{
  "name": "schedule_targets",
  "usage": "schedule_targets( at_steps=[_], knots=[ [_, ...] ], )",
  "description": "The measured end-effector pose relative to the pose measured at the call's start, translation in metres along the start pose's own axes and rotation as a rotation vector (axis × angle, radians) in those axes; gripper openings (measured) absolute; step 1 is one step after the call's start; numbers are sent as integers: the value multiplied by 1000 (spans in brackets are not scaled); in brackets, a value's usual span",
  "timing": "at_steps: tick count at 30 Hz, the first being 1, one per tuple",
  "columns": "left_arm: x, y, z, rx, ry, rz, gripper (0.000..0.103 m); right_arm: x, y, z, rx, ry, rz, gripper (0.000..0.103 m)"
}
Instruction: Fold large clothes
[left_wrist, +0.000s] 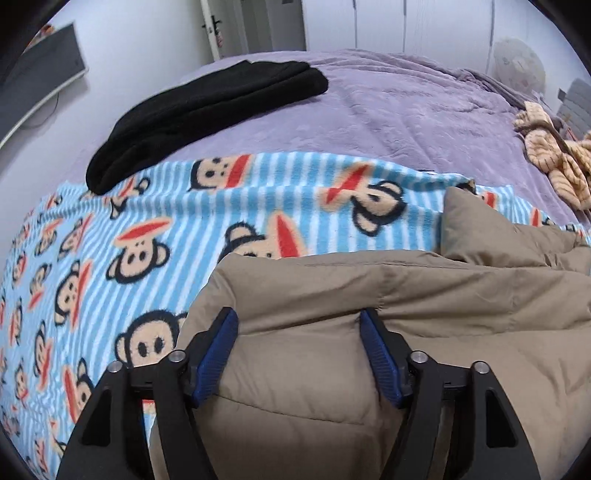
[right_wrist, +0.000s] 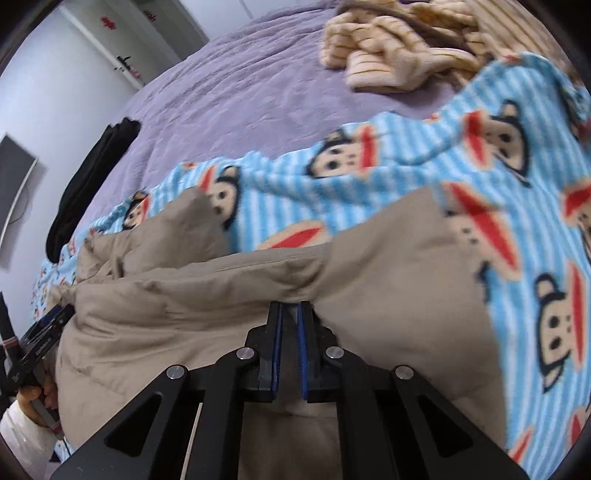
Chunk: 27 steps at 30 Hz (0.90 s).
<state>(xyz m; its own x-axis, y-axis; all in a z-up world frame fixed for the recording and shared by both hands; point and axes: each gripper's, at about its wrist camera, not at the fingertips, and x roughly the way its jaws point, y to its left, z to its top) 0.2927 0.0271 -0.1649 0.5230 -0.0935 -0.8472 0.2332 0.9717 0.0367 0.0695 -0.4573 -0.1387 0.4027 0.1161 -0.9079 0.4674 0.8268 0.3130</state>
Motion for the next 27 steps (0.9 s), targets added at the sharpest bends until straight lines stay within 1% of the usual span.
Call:
schedule_targets(
  at_steps=[1, 4, 5, 7, 8, 9, 10, 11, 12, 13, 14, 17, 18, 19, 20, 23, 27],
  knots=[
    [5, 1, 0, -8, 11, 7, 80, 0, -13, -1, 40, -2, -6, 6],
    [10, -12, 2, 34, 16, 60, 80, 13, -31, -1, 148, 11, 37, 6],
    [9, -15, 2, 42, 15, 77, 80, 17, -30, 0, 154, 14, 30, 6],
    [4, -14, 3, 35, 20, 81, 80, 21, -24, 2, 141, 16, -5, 6],
    [0, -11, 2, 24, 23, 75, 80, 20, -21, 2, 134, 15, -17, 10],
    [-5, -9, 1, 15, 22, 69, 80, 17, -19, 3, 133, 12, -16, 11],
    [-10, -8, 0, 13, 22, 65, 80, 11, -17, 2, 133, 5, -17, 15],
    [-15, -8, -2, 17, 22, 66, 80, 6, -14, 1, 133, -4, -7, 25],
    [-21, -8, -4, 26, 20, 72, 80, 1, -11, -1, 133, -14, 9, 32],
    [-28, -9, -7, 36, 19, 77, 80, -6, -9, -3, 131, -23, 23, 45],
    [-34, -10, -9, 46, 19, 77, 80, -12, -7, -6, 129, -30, 28, 53],
    [-51, -8, -17, 48, 28, 60, 81, -31, 2, -15, 125, -45, 40, 59],
    [-56, -7, -20, 39, 35, 55, 92, -37, 3, -18, 131, -45, 57, 59],
    [-60, -5, -23, 20, 39, 51, 99, -43, 4, -22, 141, -46, 74, 60],
    [-66, -4, -27, 0, 32, 44, 103, -49, 6, -26, 149, -51, 85, 61],
    [-78, -2, -36, -25, 50, 8, 103, -70, 4, -45, 168, -64, 106, 68],
    [-93, -8, -50, -10, 61, -6, 103, -85, 3, -66, 192, -49, 125, 69]
  ],
)
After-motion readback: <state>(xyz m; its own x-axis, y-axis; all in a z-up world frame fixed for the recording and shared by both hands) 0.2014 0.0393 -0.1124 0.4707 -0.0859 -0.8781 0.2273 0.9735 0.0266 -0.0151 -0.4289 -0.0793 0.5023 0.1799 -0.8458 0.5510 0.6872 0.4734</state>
